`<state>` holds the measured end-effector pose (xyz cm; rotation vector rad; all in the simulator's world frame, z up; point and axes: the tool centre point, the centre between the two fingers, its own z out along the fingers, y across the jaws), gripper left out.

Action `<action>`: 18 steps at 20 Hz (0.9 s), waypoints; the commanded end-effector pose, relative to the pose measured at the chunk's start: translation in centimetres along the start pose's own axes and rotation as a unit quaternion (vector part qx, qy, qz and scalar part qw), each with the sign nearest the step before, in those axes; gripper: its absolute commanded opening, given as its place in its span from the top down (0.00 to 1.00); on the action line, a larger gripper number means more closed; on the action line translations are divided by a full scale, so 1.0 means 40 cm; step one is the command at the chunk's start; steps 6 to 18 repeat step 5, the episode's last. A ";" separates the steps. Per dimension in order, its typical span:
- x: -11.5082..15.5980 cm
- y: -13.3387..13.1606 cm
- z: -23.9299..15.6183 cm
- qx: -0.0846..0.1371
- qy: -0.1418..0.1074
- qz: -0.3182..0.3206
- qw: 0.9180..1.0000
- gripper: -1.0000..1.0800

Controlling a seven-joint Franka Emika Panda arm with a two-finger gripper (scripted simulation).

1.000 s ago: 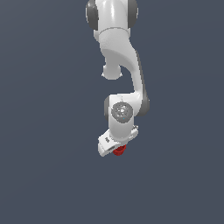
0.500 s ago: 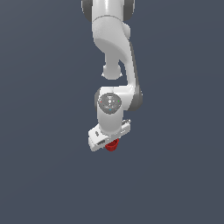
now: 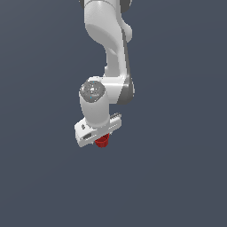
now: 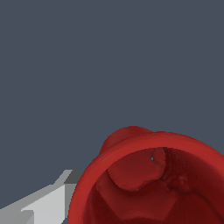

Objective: Pick up the object and move it to a goal position.

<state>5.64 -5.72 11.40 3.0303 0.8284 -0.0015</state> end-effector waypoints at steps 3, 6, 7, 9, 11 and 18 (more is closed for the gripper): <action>-0.002 0.005 -0.007 0.000 0.000 -0.001 1.000 1.00; 0.001 0.003 -0.005 0.000 0.000 -0.001 1.000 1.00; 0.001 0.003 -0.005 0.000 0.000 -0.001 1.000 1.00; 0.001 0.003 -0.005 0.000 0.000 -0.001 1.000 1.00; 0.001 0.003 -0.005 0.000 0.000 -0.001 1.000 1.00; 0.001 0.003 -0.005 0.000 0.000 -0.001 1.000 1.00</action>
